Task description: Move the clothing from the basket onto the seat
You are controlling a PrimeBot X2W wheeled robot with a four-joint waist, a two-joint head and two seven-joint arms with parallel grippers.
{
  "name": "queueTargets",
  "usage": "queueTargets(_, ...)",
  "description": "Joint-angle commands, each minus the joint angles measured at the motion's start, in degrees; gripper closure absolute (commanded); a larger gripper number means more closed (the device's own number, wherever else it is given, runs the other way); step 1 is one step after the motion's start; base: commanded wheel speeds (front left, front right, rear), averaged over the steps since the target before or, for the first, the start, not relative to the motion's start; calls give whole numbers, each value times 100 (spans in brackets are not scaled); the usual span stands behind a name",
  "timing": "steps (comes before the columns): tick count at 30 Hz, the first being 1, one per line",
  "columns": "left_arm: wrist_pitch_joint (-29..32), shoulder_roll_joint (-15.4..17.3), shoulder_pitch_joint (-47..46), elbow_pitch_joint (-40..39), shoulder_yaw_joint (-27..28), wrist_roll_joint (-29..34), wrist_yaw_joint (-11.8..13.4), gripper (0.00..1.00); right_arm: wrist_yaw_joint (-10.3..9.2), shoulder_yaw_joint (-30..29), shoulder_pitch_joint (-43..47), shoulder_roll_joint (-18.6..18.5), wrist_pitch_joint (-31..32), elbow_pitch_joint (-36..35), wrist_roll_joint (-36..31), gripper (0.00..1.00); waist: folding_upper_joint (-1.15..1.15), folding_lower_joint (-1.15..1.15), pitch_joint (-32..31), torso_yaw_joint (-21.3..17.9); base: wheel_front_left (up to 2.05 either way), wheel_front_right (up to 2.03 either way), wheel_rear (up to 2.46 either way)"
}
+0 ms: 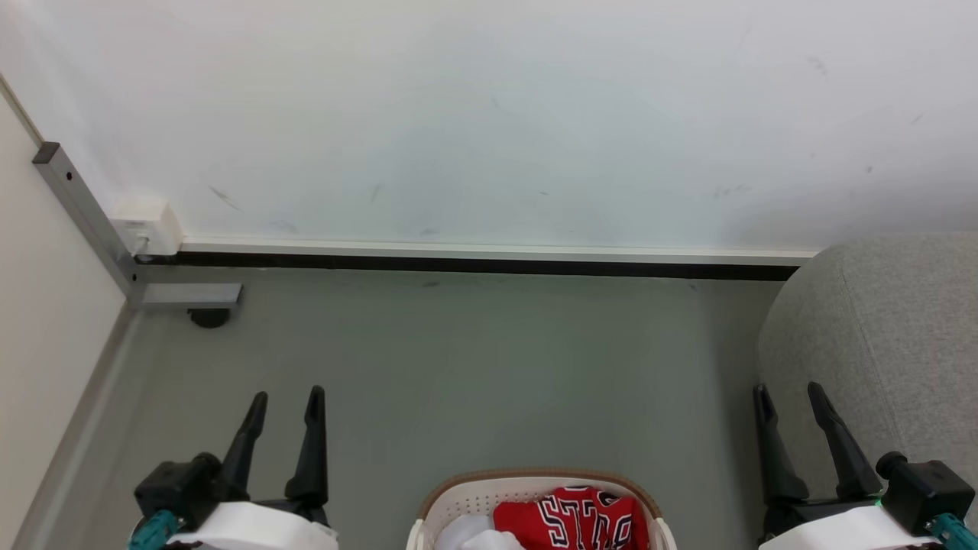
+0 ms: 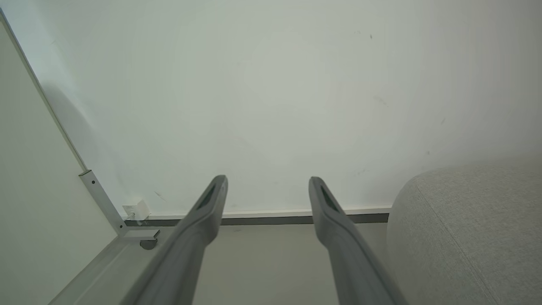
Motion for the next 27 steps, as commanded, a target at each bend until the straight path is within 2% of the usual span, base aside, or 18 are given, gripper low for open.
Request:
queueTargets(1, -33, 37, -37, -50, 4, 137, -8, 0, -9, 12, -86, -52, -35, -51, -99, 0, 0, 0, 1, 0, 0, 0, 0)
queueTargets(27, -325, -96, -71, 95, 160, 857, -268, 0, -11, 130, -73, -55, -328, -46, -867, 0, 0, 0, 5, 1, 0, 0, 0)
